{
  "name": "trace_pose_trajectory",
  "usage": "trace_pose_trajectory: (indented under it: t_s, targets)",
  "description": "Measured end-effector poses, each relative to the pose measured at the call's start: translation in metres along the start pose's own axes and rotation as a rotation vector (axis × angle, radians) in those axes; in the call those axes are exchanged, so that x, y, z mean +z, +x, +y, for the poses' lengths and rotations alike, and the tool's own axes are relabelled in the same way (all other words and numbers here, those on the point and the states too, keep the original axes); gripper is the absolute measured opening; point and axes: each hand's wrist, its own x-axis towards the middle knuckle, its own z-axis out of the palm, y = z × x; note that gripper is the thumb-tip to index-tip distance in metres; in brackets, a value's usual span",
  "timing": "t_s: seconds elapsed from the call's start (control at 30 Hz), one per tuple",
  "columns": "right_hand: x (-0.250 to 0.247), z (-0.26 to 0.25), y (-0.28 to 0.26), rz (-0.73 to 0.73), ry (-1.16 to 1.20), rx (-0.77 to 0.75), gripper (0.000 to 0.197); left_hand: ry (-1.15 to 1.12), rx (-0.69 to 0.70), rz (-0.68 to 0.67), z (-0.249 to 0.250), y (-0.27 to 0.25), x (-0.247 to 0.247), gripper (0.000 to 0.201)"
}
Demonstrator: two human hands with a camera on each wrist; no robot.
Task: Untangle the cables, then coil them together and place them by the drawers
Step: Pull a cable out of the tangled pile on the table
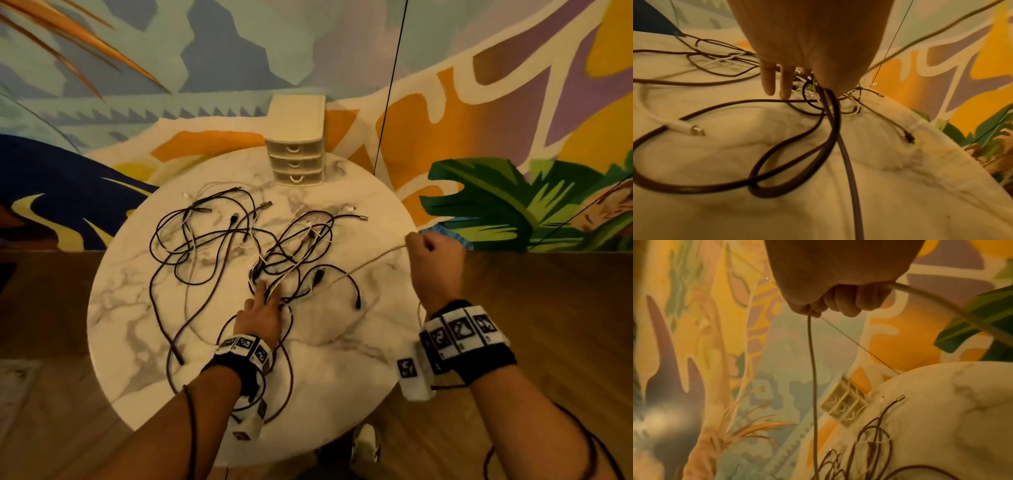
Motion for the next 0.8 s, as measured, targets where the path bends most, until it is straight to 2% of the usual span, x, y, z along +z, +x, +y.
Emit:
trace_pose_trajectory:
  t_s: [0.07, 0.1, 0.2, 0.23, 0.27, 0.3, 0.33, 0.37, 0.43, 0.5, 0.57, 0.67, 0.7, 0.73, 0.77, 0.8]
  targets:
    - [-0.01, 0.008, 0.0, 0.009, 0.019, 0.021, 0.034, 0.047, -0.04, -0.036, -0.001, -0.006, 0.0, 0.06]
    - [-0.011, 0.011, -0.002, -0.007, 0.013, 0.02, 0.037, 0.075, -0.035, 0.005, 0.001, -0.009, -0.003, 0.061]
    - [-0.008, 0.02, -0.01, -0.036, 0.034, 0.002, 0.039, 0.142, 0.12, 0.305, 0.023, -0.025, -0.019, 0.059]
    - [-0.007, 0.02, -0.012, -0.044, 0.047, -0.003, 0.038, 0.077, 0.215, 0.412, 0.035, -0.031, -0.023, 0.056]
    - [-0.005, 0.02, -0.013, -0.061, 0.059, -0.008, 0.037, -0.015, 0.311, 0.455, 0.049, -0.036, -0.024, 0.051]
    - [-0.004, 0.019, -0.015, -0.081, 0.07, -0.014, 0.038, -0.107, 0.393, 0.426, 0.064, -0.041, -0.023, 0.043]
    - [-0.003, 0.019, -0.015, -0.099, 0.074, -0.017, 0.038, -0.176, 0.431, 0.34, 0.077, -0.044, -0.018, 0.033]
    - [-0.004, 0.02, -0.016, -0.105, 0.076, -0.016, 0.038, -0.226, 0.425, 0.232, 0.085, -0.044, -0.009, 0.026]
    - [-0.007, 0.023, -0.014, -0.092, 0.086, 0.017, 0.039, -0.311, 0.31, 0.066, 0.078, -0.033, 0.012, 0.024]
    - [-0.014, 0.031, -0.009, -0.056, 0.111, 0.054, 0.04, -0.353, 0.169, 0.04, 0.048, -0.018, 0.025, 0.026]
    - [-0.021, 0.042, -0.006, -0.029, 0.148, 0.075, 0.037, -0.401, 0.096, 0.173, 0.021, -0.008, 0.02, 0.027]
    - [-0.025, 0.06, -0.007, -0.052, 0.136, 0.106, 0.038, -0.689, 0.139, 0.595, 0.013, -0.011, -0.017, 0.03]
    - [-0.024, 0.066, -0.009, -0.065, 0.126, 0.124, 0.038, -0.774, 0.163, 0.673, 0.016, -0.014, -0.027, 0.029]
    - [-0.022, 0.07, -0.01, -0.066, 0.116, 0.137, 0.04, -0.809, 0.164, 0.671, 0.021, -0.016, -0.033, 0.029]
    - [-0.019, 0.074, -0.011, -0.05, 0.111, 0.144, 0.042, -0.769, 0.144, 0.58, 0.023, -0.015, -0.032, 0.032]
    - [-0.019, 0.076, -0.012, -0.025, 0.111, 0.146, 0.044, -0.653, 0.11, 0.418, 0.022, -0.012, -0.024, 0.034]
